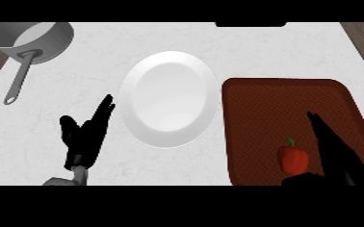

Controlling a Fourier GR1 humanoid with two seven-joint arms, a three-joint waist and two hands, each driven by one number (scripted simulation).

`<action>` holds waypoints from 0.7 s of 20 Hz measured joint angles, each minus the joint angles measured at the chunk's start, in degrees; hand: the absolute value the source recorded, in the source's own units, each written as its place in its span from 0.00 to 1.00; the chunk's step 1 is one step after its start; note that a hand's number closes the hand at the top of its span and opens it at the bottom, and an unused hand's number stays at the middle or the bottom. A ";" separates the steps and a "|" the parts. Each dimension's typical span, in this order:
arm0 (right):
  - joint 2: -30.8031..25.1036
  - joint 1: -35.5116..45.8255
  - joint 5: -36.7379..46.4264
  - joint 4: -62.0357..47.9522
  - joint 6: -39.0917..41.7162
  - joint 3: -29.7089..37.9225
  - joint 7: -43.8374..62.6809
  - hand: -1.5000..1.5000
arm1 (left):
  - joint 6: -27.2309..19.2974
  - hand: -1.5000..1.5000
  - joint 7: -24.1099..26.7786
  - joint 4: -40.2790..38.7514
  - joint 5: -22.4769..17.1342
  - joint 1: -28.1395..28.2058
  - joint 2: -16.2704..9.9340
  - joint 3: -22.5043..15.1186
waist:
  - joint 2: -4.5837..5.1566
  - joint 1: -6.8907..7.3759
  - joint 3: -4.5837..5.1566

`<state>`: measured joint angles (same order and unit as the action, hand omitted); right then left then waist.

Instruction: Pick the bell pepper from the tray and place it in the plate

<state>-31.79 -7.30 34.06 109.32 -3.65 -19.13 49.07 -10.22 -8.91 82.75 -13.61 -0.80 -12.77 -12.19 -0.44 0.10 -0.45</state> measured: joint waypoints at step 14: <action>3.48 1.60 3.99 -8.42 5.34 -0.13 -7.59 1.00 | 2.73 0.50 -1.05 0.58 1.19 0.57 0.95 2.39 | -0.22 -0.03 0.30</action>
<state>-28.31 -5.70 38.05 100.91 1.70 -19.27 41.47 -7.49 -9.96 83.33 -12.42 -0.23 -11.83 -9.80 -0.66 0.07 -0.15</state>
